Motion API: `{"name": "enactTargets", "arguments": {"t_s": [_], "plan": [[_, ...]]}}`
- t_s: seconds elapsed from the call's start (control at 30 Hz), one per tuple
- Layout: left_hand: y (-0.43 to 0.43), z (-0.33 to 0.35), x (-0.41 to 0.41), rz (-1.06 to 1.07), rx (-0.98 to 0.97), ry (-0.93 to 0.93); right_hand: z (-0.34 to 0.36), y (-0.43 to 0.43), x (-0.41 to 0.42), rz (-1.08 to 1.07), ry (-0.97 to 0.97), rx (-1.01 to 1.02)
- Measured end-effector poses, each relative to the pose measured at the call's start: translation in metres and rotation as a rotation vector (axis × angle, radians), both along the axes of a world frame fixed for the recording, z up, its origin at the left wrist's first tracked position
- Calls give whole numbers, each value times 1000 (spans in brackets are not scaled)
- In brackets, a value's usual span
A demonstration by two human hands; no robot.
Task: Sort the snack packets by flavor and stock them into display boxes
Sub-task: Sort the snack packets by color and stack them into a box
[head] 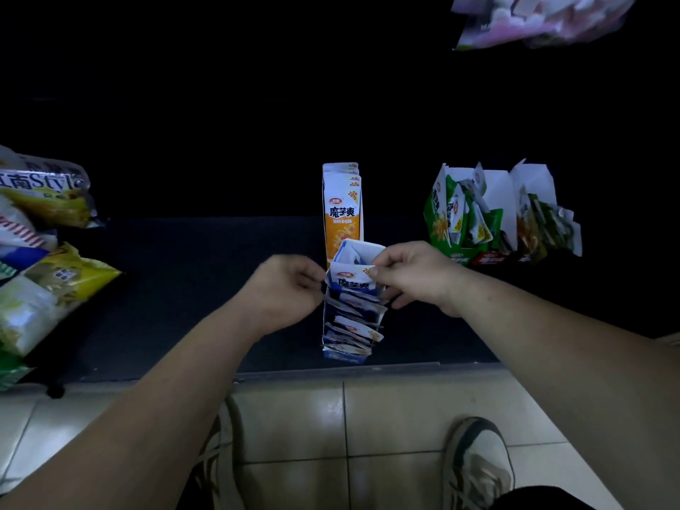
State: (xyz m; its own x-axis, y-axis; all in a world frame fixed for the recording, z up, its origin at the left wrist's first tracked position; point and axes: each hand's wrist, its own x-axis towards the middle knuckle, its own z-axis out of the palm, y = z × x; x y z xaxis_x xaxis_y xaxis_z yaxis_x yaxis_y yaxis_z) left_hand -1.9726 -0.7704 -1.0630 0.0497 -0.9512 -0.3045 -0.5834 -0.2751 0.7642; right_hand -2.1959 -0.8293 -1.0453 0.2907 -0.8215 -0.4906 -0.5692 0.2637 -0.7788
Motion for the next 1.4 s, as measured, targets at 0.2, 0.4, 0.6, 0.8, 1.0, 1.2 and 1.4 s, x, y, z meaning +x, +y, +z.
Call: {"name": "enactTargets", "arguments": {"t_s": [0.2, 0.4, 0.6, 0.8, 1.0, 1.2, 1.4], "plan": [[10, -21, -11, 20, -91, 84, -2, 0, 0, 54, 73, 19], [24, -33, -26, 125, -104, 219, -2, -2, -3, 77, 55, 78], [24, -28, -23, 82, -150, 256, -1, -1, 7, 261, 190, 172], [35, -32, -27, 152, -75, 363, -5, -15, 15, 234, 236, -393], [31, -34, -27, 237, -83, 399, -18, -28, 43, 609, 557, -605], [29, -39, -24, 240, -62, 379, -22, -22, 30, 671, 623, -829], [26, -37, -28, 266, -77, 363, -17, -11, 19, 711, 654, -878]]}}
